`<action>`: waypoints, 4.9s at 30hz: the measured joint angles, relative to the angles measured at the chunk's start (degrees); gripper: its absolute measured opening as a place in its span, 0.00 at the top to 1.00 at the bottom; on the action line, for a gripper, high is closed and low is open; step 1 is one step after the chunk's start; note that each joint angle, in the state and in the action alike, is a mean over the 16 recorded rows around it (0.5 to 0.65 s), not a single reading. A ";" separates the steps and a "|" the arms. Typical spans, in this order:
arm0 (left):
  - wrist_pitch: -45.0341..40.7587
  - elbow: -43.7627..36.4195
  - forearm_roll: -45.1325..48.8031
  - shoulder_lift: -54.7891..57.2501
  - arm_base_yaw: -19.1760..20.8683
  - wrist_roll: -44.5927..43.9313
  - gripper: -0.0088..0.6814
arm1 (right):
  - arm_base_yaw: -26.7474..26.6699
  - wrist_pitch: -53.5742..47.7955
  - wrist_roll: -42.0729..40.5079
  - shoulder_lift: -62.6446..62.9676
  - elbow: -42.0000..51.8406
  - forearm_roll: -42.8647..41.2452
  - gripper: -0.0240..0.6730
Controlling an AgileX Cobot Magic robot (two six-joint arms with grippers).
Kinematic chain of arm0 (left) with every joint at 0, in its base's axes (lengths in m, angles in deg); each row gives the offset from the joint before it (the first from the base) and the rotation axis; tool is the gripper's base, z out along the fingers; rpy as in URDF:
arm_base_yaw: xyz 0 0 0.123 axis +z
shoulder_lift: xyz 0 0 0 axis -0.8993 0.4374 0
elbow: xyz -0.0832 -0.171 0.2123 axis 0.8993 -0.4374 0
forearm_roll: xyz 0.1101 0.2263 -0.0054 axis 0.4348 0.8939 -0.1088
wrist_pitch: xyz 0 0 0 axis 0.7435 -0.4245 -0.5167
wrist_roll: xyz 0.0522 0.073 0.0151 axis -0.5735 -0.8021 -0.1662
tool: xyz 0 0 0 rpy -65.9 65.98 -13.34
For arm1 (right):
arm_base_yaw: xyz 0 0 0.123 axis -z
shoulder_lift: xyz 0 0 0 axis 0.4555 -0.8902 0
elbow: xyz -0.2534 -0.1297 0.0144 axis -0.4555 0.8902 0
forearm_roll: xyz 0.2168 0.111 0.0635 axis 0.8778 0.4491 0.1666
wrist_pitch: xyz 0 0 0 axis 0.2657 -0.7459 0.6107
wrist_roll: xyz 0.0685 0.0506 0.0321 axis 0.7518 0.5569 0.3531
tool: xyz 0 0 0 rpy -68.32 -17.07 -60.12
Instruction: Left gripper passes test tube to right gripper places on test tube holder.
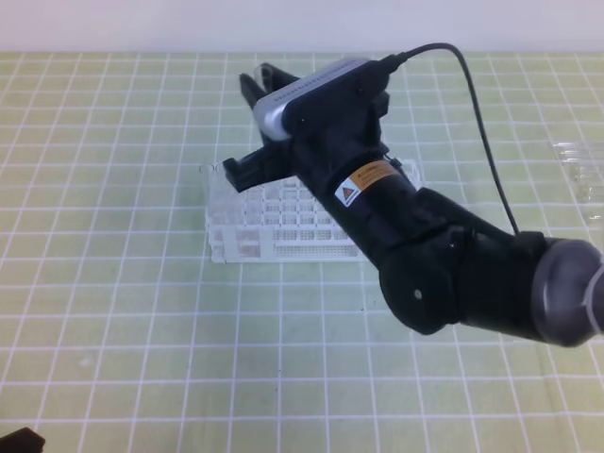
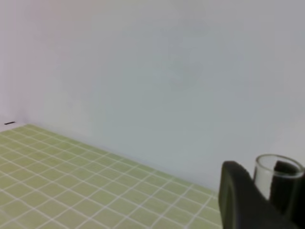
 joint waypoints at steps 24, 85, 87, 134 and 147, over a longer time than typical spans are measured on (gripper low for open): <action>0.02 -0.01 0.09 0.11 0.03 -0.01 0.99 | 0.67 2.09 1.84 -3.40 -0.12 -0.27 0.82; 8.04 0.00 30.99 -13.35 30.58 -30.19 0.99 | 0.67 5.44 6.06 -8.02 -0.12 -0.66 0.82; 8.22 0.00 31.27 -13.29 31.30 -35.25 0.99 | 0.67 5.47 6.05 -8.02 -0.12 -0.66 0.82; 20.71 -2.75 27.43 -13.21 32.06 -50.54 0.99 | 0.71 8.99 4.58 -10.71 -0.12 -0.46 0.82; 24.28 -4.78 60.52 -13.21 32.06 -2.33 0.99 | 1.08 8.64 4.65 -11.28 -0.12 0.52 0.82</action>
